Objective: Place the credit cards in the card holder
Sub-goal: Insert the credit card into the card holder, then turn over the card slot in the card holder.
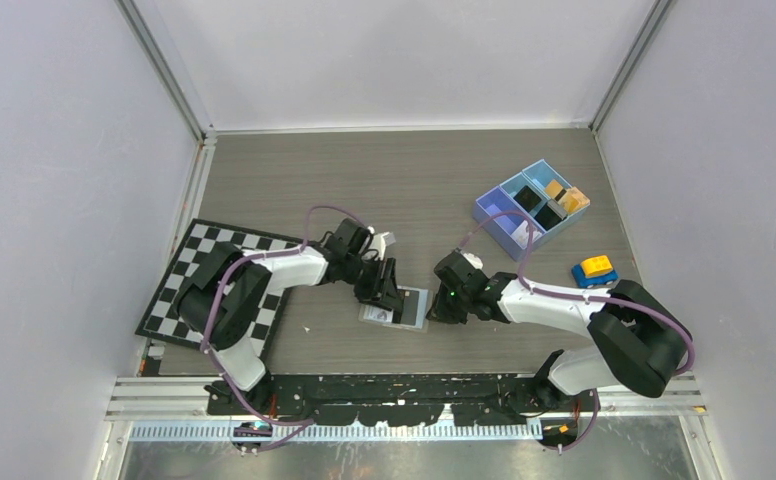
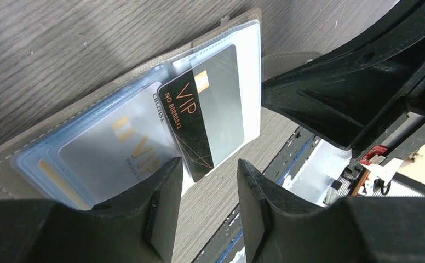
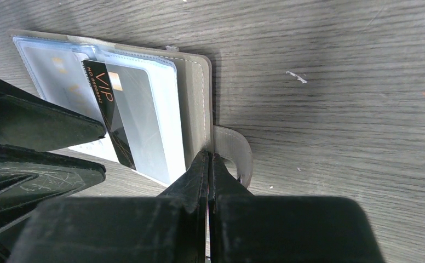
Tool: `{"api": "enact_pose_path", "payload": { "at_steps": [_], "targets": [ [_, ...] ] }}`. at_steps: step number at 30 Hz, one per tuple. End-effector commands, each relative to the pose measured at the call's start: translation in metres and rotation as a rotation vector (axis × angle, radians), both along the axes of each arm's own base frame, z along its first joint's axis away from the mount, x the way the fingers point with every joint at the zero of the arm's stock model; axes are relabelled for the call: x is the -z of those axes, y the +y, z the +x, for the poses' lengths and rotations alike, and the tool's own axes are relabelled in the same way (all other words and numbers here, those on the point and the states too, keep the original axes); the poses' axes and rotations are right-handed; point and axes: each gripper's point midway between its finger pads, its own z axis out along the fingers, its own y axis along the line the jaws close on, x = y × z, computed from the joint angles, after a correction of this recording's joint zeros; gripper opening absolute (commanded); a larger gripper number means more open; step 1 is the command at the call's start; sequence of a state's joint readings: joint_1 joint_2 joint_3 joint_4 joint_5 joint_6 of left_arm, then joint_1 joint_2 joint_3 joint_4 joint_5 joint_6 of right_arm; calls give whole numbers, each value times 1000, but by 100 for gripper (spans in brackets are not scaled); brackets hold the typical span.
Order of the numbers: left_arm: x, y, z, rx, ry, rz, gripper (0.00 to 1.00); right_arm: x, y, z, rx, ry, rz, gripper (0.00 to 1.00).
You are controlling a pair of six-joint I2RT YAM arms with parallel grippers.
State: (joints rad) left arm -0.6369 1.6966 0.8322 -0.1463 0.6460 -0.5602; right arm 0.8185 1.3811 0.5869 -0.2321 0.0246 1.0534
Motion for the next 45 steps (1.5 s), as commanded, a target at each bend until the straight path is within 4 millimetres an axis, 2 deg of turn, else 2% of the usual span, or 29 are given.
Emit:
{"api": "enact_pose_path", "payload": {
  "at_steps": [1, 11, 22, 25, 27, 31, 37, 41, 45],
  "targets": [
    [4, -7, 4, 20, -17, -14, 44, 10, -9, 1, 13, -1, -66, 0],
    [5, -21, 3, 18, 0, -69, 43, 11, -9, 1, 13, 3, -66, 0],
    [-13, -42, 5, 16, -27, -168, 43, 10, -10, 1, 15, -2, -66, 0],
    [-20, -43, 6, 15, -38, -186, 43, 3, -10, 2, 17, -17, -56, 0],
    [-28, -41, 7, 13, -64, -178, 44, -9, -8, 5, 21, -43, -34, 5],
    [-42, -33, 9, 24, -122, -144, 48, -35, -4, 10, 25, -99, 22, 20],
    [-47, -6, 16, -32, -183, -39, 56, -61, 7, 12, 28, -140, 126, 34],
    [-35, 21, 25, -99, -203, 67, 59, -64, 13, 13, 40, -142, 173, 36],
    [-21, 39, 29, -140, -171, 122, 60, -56, 16, 12, 53, -117, 182, 35]
  ]
}}
